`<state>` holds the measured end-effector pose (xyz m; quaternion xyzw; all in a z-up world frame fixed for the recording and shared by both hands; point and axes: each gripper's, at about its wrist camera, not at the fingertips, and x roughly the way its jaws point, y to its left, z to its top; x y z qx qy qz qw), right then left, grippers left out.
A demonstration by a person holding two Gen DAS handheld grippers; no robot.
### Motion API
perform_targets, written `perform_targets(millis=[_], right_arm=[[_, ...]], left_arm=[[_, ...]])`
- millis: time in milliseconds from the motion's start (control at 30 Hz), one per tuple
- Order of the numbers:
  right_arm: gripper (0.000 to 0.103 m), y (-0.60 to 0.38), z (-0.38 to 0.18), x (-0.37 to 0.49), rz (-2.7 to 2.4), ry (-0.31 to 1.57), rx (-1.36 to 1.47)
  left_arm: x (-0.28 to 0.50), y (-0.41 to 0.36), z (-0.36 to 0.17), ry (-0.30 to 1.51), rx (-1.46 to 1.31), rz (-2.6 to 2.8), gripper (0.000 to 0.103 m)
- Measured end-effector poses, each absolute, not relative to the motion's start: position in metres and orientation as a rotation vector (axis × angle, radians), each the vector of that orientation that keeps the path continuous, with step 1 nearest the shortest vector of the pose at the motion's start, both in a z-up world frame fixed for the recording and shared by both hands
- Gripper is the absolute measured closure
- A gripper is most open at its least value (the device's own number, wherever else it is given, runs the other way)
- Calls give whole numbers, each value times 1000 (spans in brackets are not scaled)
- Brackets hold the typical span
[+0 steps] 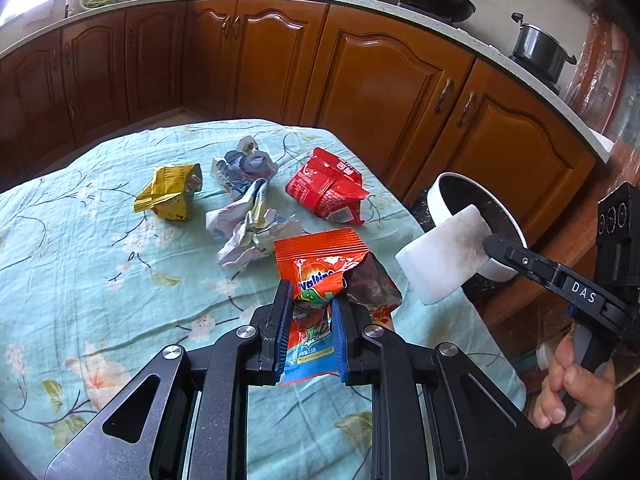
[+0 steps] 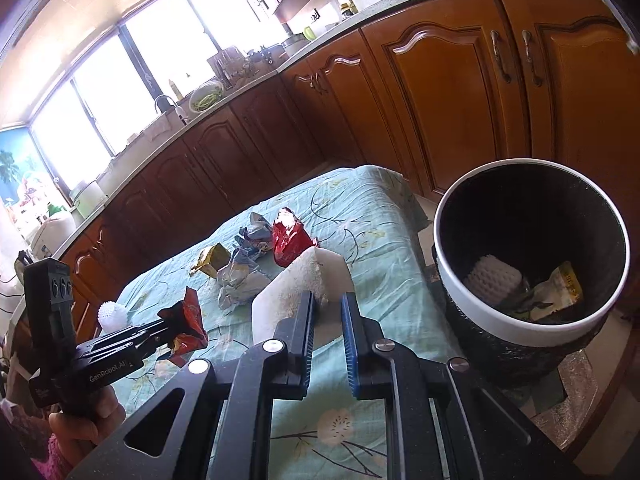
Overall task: Collect trash
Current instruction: 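Grasp the orange candy bag with the left tool while the right tool grasps the white foam block, then carry the candy bag and foam block over the bin while both tools open to drop them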
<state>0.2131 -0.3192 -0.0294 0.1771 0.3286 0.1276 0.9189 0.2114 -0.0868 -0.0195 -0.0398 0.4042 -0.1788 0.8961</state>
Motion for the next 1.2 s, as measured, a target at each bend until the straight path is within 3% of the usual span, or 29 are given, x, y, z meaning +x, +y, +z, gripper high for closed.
perform_targets(millis=[600, 1200], right_arm=[[90, -365, -14, 190, 191, 621, 386], [90, -472, -7, 206, -3, 598, 381]], left_arm=[[217, -127, -12, 834, -49, -443, 86], [253, -263, 14, 794, 91, -634, 86]])
